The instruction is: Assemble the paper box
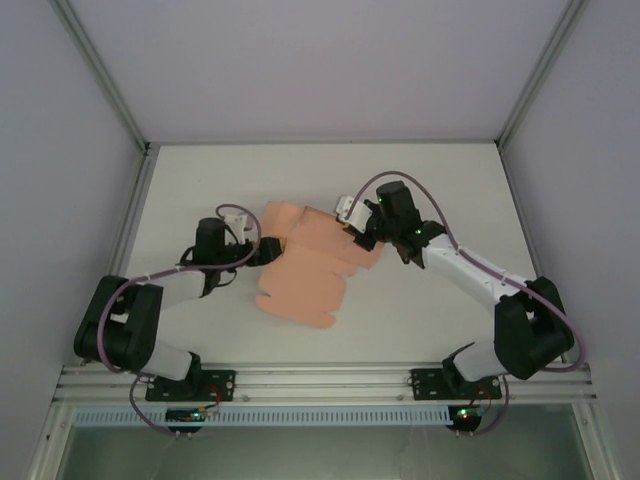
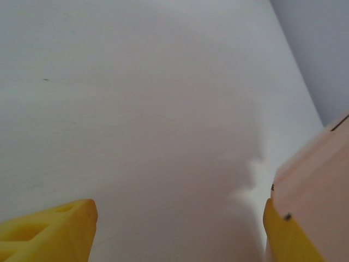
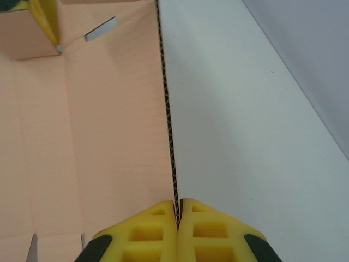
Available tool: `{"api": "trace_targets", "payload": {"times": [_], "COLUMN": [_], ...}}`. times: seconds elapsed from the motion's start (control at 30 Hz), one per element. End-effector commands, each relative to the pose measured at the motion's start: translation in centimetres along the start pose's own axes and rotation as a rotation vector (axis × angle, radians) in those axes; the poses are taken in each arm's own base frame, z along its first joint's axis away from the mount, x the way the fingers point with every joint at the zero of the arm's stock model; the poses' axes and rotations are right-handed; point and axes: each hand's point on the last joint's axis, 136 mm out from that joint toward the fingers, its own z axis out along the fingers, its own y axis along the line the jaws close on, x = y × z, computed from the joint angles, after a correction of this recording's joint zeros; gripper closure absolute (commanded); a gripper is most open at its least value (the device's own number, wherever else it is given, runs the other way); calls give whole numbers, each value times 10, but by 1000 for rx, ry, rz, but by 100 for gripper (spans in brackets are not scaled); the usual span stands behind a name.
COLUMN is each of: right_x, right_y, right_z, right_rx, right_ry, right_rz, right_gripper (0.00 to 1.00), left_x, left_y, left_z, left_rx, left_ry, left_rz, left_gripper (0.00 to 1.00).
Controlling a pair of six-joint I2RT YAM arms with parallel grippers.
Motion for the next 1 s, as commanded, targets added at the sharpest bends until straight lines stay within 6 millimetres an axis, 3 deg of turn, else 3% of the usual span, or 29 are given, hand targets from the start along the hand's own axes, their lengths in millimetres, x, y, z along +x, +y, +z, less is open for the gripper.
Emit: {"api": "trace_targets", "payload": {"times": [0.0,0.07,0.33,0.7,0.97], "right_x": [-16,-16,-16,-8,-13], "right_y": [-6,-8,-10,-15,-14], "right_z": [-3,-2,-1,-5,-5], "right_rx": [1,6,14,44,42], "right_ry": [-39,-35,-35,-7,-24], "right_rz": [22,24,40,24,6], "right_gripper": [100,100,100,100,100], "left_x": [-4,-2,-6,-8,-12], "left_y": [-34,-37,-49,-44,-46], "left_z": [5,8,14,-2,6], "left_rx": [164,192,305,163,185], "left_ry": [17,28,21,22,26], "left_rz": [59,48,-14,25,16], "left_gripper": [23,28,28,26,23]}}
